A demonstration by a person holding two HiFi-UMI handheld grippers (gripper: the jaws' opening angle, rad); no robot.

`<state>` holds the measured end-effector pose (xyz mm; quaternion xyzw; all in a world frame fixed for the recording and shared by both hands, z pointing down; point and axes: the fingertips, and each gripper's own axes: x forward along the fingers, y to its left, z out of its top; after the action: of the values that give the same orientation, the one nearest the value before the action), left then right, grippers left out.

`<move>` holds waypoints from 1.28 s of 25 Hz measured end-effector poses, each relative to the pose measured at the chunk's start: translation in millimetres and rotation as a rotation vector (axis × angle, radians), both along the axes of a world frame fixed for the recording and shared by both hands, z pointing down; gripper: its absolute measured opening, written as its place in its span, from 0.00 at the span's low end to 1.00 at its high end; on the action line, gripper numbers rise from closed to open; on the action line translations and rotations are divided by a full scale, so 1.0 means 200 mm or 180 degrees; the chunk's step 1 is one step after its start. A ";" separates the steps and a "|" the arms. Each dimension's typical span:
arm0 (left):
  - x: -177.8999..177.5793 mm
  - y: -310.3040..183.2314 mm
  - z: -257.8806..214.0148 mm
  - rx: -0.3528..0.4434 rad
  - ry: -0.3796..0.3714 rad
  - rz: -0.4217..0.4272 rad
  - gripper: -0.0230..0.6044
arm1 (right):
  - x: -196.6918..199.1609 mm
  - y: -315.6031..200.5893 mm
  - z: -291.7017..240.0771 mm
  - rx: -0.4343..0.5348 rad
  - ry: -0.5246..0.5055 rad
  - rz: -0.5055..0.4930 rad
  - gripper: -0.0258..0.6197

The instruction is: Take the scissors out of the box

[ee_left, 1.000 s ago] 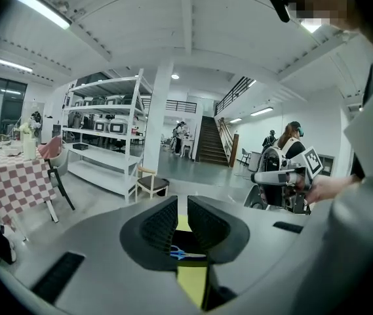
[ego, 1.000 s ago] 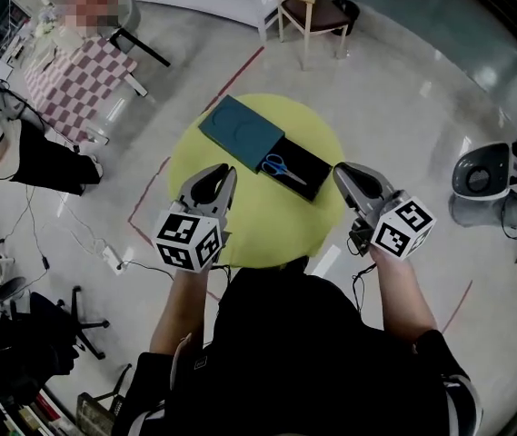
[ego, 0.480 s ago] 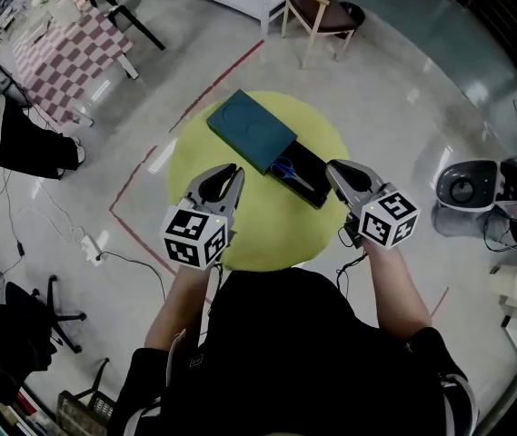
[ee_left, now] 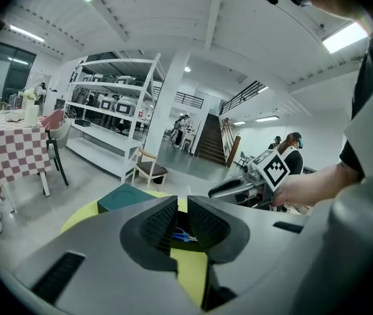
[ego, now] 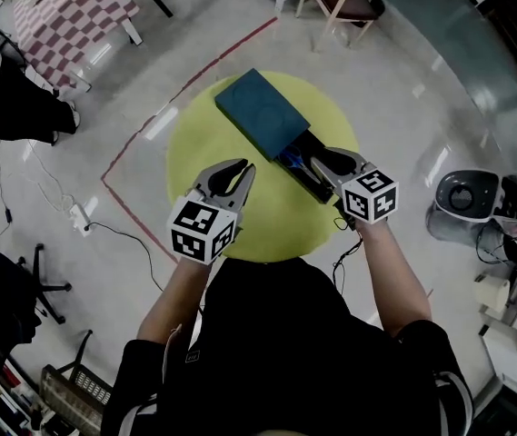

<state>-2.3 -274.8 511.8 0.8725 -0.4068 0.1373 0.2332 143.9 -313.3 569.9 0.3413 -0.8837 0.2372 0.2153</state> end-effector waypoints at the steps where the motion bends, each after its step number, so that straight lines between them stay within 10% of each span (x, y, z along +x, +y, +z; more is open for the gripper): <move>1: 0.00 0.02 0.02 -0.0023 0.0002 -0.0022 0.12 | -0.01 0.01 0.05 -0.0031 0.0082 -0.0068 0.22; 32: -0.11 0.26 0.23 -0.0400 0.0117 -0.0431 0.11 | -0.13 0.02 0.94 -0.0542 0.1468 -0.0817 0.21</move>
<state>-24.1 -222.2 558.6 0.8290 -0.4511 0.1304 0.3036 117.9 -310.2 757.6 0.2522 -0.8242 0.1974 0.4670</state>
